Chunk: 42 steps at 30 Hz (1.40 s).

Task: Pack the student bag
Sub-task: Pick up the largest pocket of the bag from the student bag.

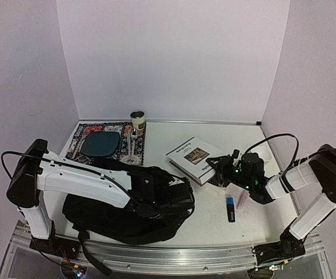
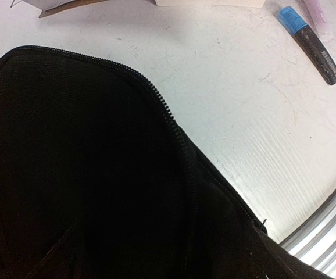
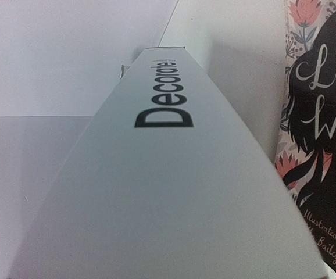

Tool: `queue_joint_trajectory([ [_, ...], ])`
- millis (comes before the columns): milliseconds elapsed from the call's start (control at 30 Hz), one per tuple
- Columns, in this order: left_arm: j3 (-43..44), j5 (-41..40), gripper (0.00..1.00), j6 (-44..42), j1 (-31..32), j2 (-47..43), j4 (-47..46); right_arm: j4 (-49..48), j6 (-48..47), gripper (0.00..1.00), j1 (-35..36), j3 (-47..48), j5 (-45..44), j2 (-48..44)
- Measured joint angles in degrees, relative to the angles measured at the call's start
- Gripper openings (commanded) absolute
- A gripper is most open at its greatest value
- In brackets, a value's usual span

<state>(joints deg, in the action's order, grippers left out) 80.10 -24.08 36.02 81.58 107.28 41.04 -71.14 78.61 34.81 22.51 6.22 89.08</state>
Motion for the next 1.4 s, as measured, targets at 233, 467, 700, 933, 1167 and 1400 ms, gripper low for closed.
queue_joint_trajectory([
  [233,0.17,-1.89,0.81,0.74,0.03,3.12,0.26,0.11,-0.02,0.41,0.00,-1.36,0.02,-1.48],
  [467,2.91,-6.67,0.32,1.82,0.14,5.63,4.66,0.00,-0.55,0.41,0.00,-2.42,0.06,-3.38],
  [700,5.89,-9.66,0.07,1.43,0.02,2.91,8.25,0.92,-1.52,0.41,0.00,-3.37,0.73,-5.53],
  [933,6.18,-9.65,0.04,1.24,-2.33,-2.79,10.08,6.09,-3.82,0.42,0.00,-3.52,2.55,-12.64],
  [1167,6.18,-6.35,0.02,-0.38,-8.65,-8.30,10.10,20.36,-8.60,0.43,0.00,-2.97,4.76,-25.85],
  [1400,8.73,-4.12,0.00,-3.23,-14.32,-11.96,10.30,30.70,-10.97,0.42,0.00,-2.30,8.34,-33.95],
])
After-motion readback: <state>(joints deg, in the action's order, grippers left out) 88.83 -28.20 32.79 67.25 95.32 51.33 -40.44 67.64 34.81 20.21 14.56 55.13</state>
